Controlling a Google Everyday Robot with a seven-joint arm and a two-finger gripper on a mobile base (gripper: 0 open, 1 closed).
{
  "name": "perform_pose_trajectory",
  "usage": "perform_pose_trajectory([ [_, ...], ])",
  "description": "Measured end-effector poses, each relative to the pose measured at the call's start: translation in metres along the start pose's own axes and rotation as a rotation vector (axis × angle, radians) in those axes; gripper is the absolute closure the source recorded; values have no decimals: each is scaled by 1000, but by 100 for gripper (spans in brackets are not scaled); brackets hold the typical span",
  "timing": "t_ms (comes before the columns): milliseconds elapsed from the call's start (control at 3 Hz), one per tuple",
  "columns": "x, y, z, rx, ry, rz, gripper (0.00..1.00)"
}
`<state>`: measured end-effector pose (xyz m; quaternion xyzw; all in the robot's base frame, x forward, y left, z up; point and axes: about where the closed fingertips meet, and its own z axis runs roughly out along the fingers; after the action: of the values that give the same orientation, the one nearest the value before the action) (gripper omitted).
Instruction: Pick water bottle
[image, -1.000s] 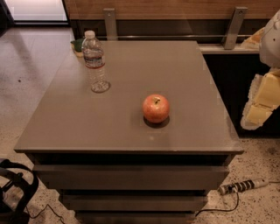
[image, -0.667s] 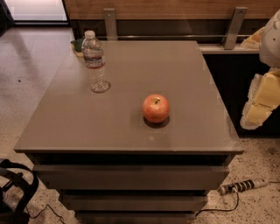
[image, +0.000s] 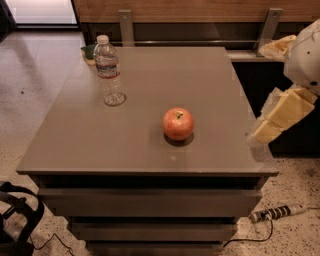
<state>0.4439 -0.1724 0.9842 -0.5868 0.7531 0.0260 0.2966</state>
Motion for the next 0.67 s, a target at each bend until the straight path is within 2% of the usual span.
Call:
perform_pose_trajectory([
  [333, -26, -3, 16, 49, -188, 13, 0],
  [667, -66, -9, 28, 60, -369, 33, 0],
])
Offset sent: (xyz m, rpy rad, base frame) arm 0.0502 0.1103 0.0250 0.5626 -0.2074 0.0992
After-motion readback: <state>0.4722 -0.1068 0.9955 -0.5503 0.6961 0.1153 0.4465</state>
